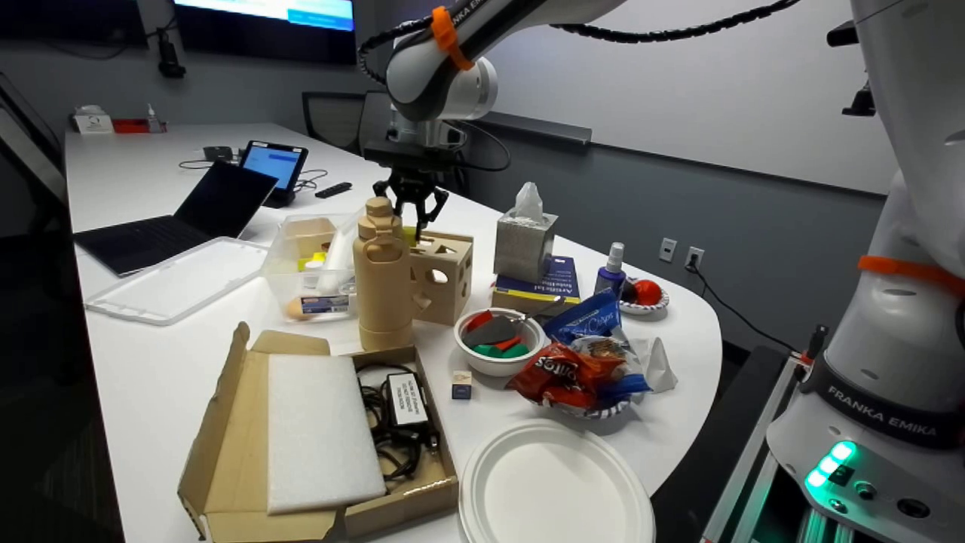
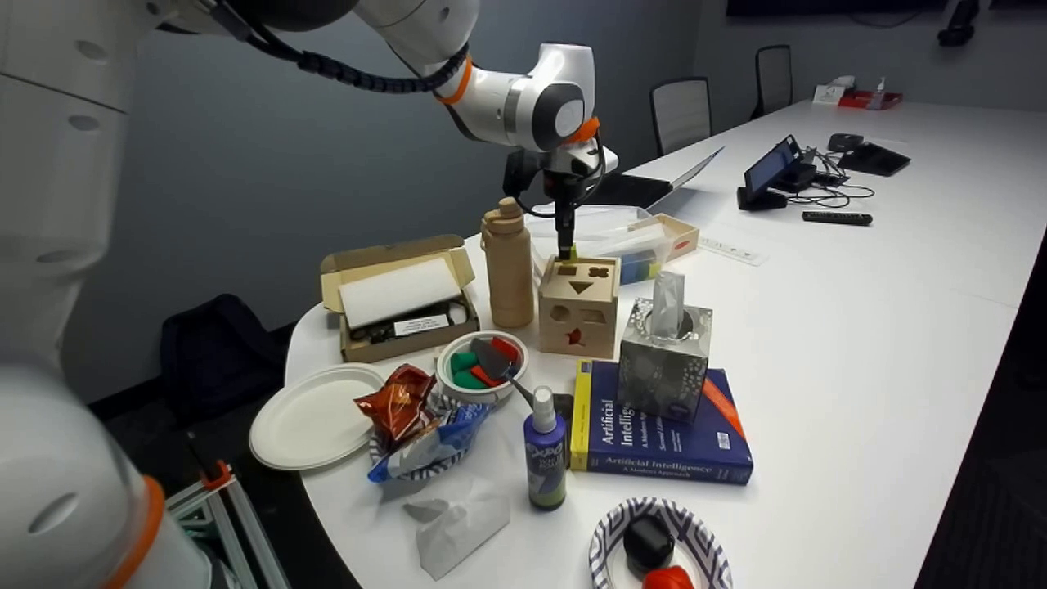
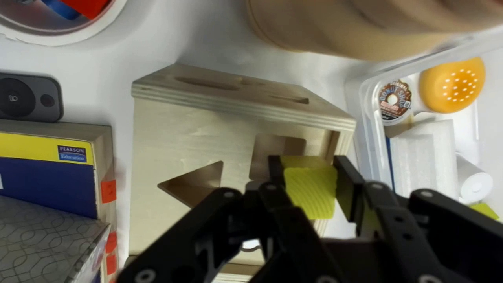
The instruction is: Remove the yellow block from the white plate and put it in the shape sorter through the square opening
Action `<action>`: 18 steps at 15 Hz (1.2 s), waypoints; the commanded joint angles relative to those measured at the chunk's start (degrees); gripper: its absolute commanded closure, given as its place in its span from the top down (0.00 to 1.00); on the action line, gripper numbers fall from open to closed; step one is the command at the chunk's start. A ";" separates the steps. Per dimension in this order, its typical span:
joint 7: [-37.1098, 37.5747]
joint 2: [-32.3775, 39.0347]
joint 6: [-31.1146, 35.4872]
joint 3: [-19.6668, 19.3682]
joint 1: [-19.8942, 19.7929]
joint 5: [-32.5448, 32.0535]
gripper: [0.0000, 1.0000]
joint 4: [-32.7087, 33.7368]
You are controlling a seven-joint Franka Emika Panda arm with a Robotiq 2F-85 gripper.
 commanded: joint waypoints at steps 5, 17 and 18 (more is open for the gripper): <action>1.55 -0.52 1.77 -0.29 -0.16 1.04 0.11 -2.03; 1.36 -0.32 2.58 -0.10 -0.51 3.87 0.11 -3.98; 1.43 -0.27 2.68 -0.14 -0.49 3.98 0.11 -4.05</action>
